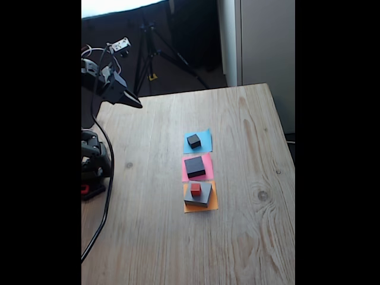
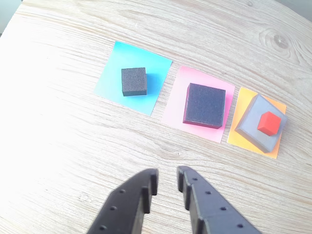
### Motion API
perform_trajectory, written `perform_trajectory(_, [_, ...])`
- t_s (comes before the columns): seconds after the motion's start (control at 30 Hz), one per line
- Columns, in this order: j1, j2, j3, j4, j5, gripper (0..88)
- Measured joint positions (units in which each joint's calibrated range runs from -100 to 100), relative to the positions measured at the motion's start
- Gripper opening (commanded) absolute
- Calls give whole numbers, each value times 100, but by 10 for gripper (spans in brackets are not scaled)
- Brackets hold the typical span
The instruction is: Tower of hanoi
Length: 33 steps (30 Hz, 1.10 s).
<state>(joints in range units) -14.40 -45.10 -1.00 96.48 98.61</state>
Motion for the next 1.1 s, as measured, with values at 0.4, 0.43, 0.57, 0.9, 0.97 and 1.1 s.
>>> perform_trajectory(0.4, [-413, 94, -365, 168, 35, 11])
perform_trajectory(0.43, [-496, 86, -269, 168, 35, 25])
perform_trajectory(0.57, [-795, -188, 643, 80, 35, 80])
perform_trajectory(0.9, [-836, -906, 3720, -2498, 69, 95])
perform_trajectory(0.97, [-836, -932, 4172, -2930, 69, 73])
perform_trajectory(1.1, [-826, -1009, 4902, -3811, 69, 145])
